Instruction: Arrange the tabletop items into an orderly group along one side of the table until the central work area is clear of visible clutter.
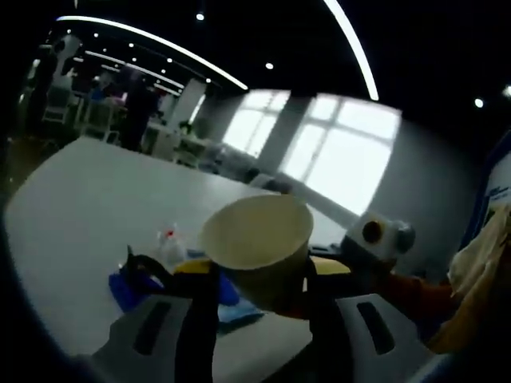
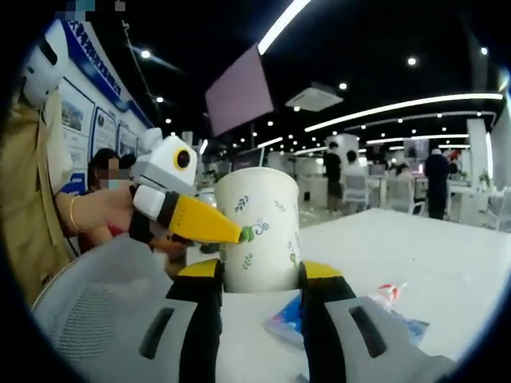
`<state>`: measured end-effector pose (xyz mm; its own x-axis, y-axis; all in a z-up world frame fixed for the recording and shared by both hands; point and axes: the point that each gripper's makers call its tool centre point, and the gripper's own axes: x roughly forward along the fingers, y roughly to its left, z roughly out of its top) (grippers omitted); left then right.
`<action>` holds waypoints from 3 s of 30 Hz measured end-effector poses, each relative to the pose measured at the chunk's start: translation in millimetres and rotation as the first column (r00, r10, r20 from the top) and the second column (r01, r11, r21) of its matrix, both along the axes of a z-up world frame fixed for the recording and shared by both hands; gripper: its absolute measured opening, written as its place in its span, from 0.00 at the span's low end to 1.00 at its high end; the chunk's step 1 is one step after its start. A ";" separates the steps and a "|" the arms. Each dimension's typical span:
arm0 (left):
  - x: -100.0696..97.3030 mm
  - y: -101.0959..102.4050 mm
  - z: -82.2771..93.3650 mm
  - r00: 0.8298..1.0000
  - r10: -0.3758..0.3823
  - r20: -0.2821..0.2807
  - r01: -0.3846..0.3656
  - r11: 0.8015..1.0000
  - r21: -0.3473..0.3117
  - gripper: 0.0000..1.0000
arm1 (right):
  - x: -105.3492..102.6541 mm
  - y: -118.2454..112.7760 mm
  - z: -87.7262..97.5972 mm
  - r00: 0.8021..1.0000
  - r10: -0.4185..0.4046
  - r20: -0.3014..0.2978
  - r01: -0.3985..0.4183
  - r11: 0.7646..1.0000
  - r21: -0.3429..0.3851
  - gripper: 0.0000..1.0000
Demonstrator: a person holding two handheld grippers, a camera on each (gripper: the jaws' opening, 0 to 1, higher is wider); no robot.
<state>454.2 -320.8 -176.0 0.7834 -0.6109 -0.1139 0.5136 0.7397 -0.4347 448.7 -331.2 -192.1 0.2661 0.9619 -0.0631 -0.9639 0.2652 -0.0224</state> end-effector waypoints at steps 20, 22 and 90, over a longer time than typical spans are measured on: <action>17.4 15.0 12.1 0.987 0.066 0.148 -0.094 0.978 0.189 0.38 | 23.7 -5.8 -1.1 0.996 -0.086 -0.010 0.086 0.996 -0.014 0.71; 18.9 15.3 12.1 0.984 0.063 0.165 -0.100 0.970 0.222 0.38 | 24.6 -6.9 -2.4 0.996 -0.091 -0.015 0.091 0.996 -0.018 0.74; 199.9 156.4 -42.8 0.910 0.216 0.353 -0.378 0.781 0.497 0.38 | 86.1 -80.7 -56.3 0.909 -0.376 -0.179 0.345 0.921 -0.180 0.99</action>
